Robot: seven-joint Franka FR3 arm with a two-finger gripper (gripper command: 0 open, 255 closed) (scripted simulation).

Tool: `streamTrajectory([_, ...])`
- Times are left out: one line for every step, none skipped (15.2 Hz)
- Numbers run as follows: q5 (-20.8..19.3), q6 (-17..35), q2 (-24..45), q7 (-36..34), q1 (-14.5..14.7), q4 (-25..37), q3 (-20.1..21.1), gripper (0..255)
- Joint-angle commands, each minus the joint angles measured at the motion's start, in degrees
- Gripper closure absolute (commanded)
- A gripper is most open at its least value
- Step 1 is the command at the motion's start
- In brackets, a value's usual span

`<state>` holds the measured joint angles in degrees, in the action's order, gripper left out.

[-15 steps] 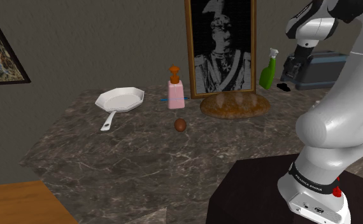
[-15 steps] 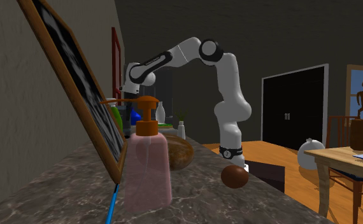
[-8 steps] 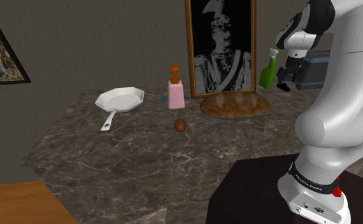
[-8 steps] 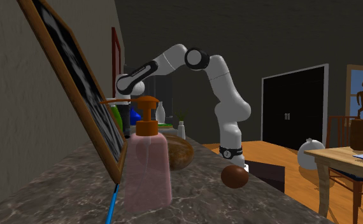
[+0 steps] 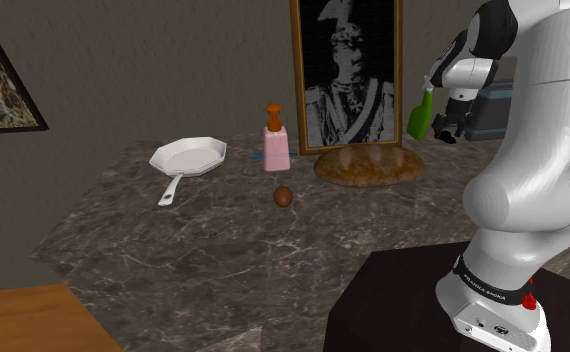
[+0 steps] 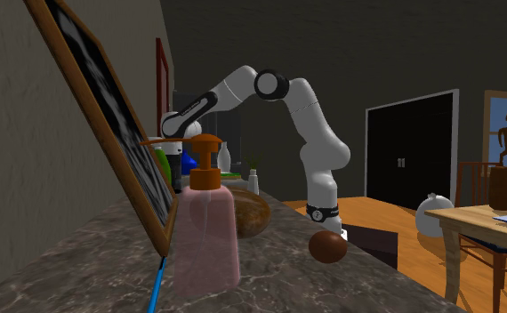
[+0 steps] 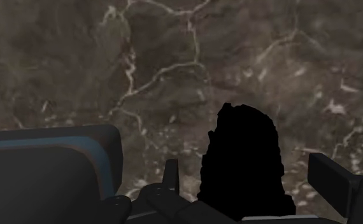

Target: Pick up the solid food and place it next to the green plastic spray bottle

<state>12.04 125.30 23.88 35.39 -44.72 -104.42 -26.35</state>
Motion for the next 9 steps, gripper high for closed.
streamTrajectory([0.0,0.18,0.03,0.01,-0.02,-0.29,-0.03,0])
streamTrajectory([0.0,0.18,0.03,0.0,-0.03,-0.29,-0.03,0])
streamTrajectory([0.0,0.18,0.03,0.0,-0.03,-0.29,-0.03,0])
streamTrajectory([0.0,0.18,0.02,0.0,-0.03,-0.29,-0.03,0])
streamTrajectory([-0.01,0.18,0.02,0.0,-0.03,-0.29,-0.02,0])
streamTrajectory([0.04,0.19,0.12,0.02,-0.06,-0.2,0.0,255])
streamTrajectory([0.02,0.25,0.06,0.04,-0.05,-0.32,-0.02,255])
streamTrajectory([0.04,0.18,0.12,0.07,-0.1,-0.2,-0.02,255])
streamTrajectory([0.04,0.18,0.13,0.06,-0.09,-0.19,-0.01,255])
